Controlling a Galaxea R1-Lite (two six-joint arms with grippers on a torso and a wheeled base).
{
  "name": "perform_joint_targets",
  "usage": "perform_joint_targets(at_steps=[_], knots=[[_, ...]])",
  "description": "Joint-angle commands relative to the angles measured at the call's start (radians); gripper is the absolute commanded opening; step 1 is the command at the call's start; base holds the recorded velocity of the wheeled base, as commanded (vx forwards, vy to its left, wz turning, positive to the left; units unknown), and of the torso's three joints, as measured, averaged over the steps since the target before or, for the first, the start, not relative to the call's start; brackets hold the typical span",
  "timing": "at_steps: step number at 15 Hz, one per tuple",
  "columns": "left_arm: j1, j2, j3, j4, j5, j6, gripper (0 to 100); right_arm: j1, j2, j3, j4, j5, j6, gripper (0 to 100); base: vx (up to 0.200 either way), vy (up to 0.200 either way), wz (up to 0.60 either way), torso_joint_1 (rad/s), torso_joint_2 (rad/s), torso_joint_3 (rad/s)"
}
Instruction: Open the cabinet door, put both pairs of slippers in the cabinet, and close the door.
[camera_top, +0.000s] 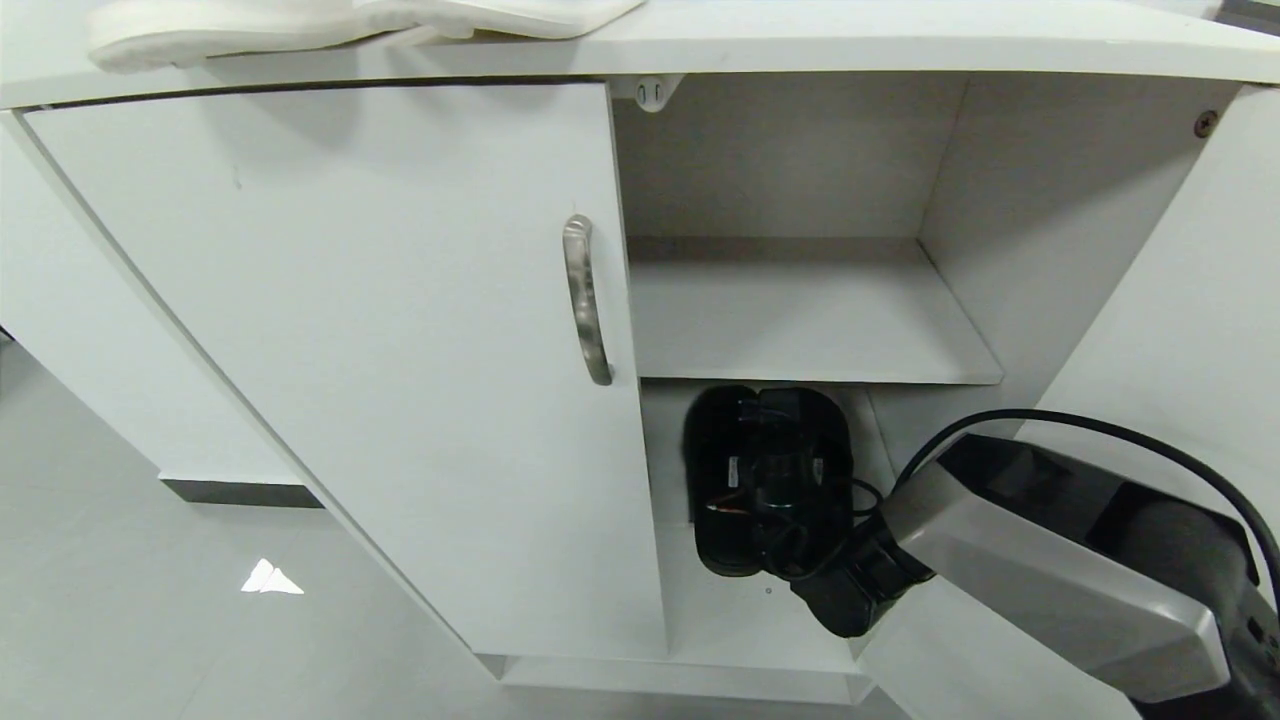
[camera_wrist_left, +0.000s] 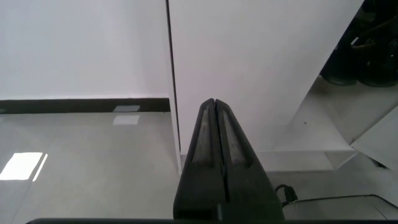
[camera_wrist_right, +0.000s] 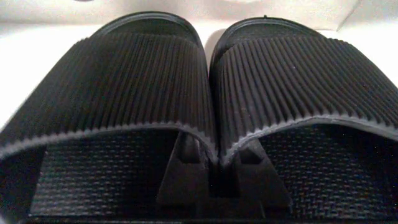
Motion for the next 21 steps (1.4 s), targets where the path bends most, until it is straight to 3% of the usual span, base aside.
perform_joint_targets(at_steps=[1, 5, 6, 9, 16, 18, 21], knots=[[0.0, 0.002, 0.0, 0.0, 0.001, -0.001, 0, -0.011, 0.014, -0.03, 0.018, 0.002, -0.001, 0, 0.0, 0.0, 0.0, 0.0, 0.0, 0.0], [0.0, 0.002, 0.0, 0.0, 0.001, -0.001, 0, -0.014, 0.028, -0.061, 0.044, 0.009, -0.001, 0, 0.0, 0.0, 0.0, 0.0, 0.0, 0.0], [0.0, 0.002, 0.0, 0.0, 0.001, -0.001, 0, -0.014, 0.028, -0.061, 0.046, 0.012, -0.001, 100, 0.0, 0.0, 0.0, 0.0, 0.0, 0.0], [0.0, 0.002, 0.0, 0.0, 0.001, -0.001, 0, -0.011, 0.013, -0.033, 0.038, 0.012, 0.002, 100, 0.0, 0.0, 0.0, 0.0, 0.0, 0.0], [0.0, 0.002, 0.0, 0.0, 0.003, -0.003, 0, 0.068, -0.196, 0.292, -0.017, 0.054, 0.005, 100, 0.0, 0.0, 0.0, 0.0, 0.0, 0.0], [0.0, 0.002, 0.0, 0.0, 0.003, -0.007, 0, 0.099, -0.292, 0.436, -0.032, 0.133, 0.025, 100, 0.0, 0.0, 0.0, 0.0, 0.0, 0.0], [0.0, 0.002, 0.0, 0.0, 0.003, -0.006, 0, 0.134, -0.481, 0.645, -0.046, 0.344, 0.103, 100, -0.133, 0.0, 0.0, 0.003, 0.0, -0.002]])
